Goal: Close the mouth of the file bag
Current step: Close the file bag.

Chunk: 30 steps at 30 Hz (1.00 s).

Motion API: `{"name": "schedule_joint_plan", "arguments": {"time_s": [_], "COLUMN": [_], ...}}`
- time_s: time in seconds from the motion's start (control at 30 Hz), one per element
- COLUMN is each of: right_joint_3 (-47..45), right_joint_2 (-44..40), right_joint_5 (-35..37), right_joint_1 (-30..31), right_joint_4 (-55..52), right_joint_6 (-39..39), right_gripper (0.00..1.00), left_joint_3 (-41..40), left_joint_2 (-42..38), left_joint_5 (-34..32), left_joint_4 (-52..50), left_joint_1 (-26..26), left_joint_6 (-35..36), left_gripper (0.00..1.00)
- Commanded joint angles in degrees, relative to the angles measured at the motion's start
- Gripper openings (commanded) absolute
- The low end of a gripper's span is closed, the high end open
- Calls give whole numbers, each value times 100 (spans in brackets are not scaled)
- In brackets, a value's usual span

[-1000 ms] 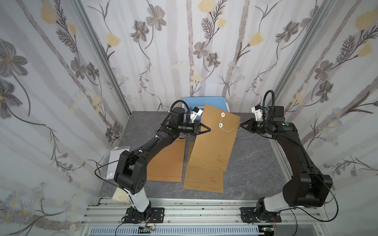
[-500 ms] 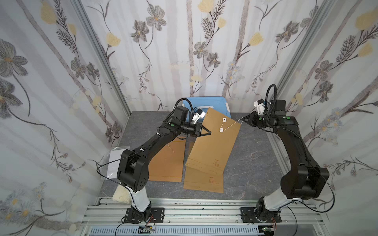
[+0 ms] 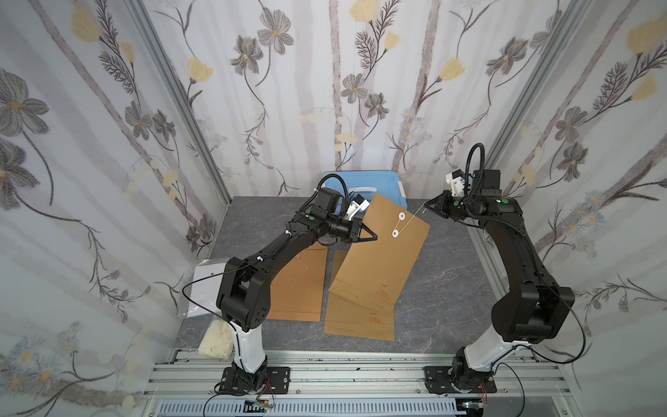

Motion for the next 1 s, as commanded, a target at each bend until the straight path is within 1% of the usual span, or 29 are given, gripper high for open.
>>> {"name": "schedule_joint_plan", "arguments": {"time_s": [0.0, 0.07, 0.13, 0.2, 0.23, 0.3, 0.4, 0.5, 0.57, 0.7, 0.73, 0.8, 0.97], "right_joint_3": [-51, 33, -63, -364, -510, -759, -925, -1081, -1045, -1020, -1030, -1024, -810], "right_joint_2": [34, 106, 40, -111, -180, -257, -242, -266, -214, -116, -130, -121, 170], "right_joint_5": [22, -5, 20, 49, 39, 41, -21, 18, -3, -116, -46, 12, -113], "right_joint_1": [-18, -17, 3, 25, 23, -9, -62, -80, -113, -128, -130, -170, -228], "right_joint_4": [403, 385, 486, 649, 743, 860, 915, 1025, 1056, 1178, 1176, 1179, 1172], "right_joint_6": [210, 233, 259, 309, 359, 407, 391, 401, 392, 405, 404, 372, 390], "right_gripper": [0, 0, 0, 0, 0, 0, 0, 0, 0, 0, 0, 0, 0], "left_joint_3": [135, 112, 36, 70, 33, -186, -338, -495, -615, -665, -680, -702, -729], "left_joint_2": [21, 15, -43, -70, -92, -179, -201, -171, -216, -263, -276, -308, -464], "left_joint_5": [260, 303, 78, -295, -334, -282, -244, 115, 189, 274, 275, 318, 431], "left_joint_4": [21, 20, 158, 136, 263, 937, 1442, 2112, 2442, 2527, 2494, 2355, 1946], "left_joint_1": [-48, -47, -39, -26, -26, -13, 14, 30, 27, 29, 26, 21, 1], "left_joint_6": [174, 192, 78, 6, -73, -453, -837, -1284, -1499, -1564, -1554, -1445, -1117], "left_gripper": [0, 0, 0, 0, 0, 0, 0, 0, 0, 0, 0, 0, 0]}}
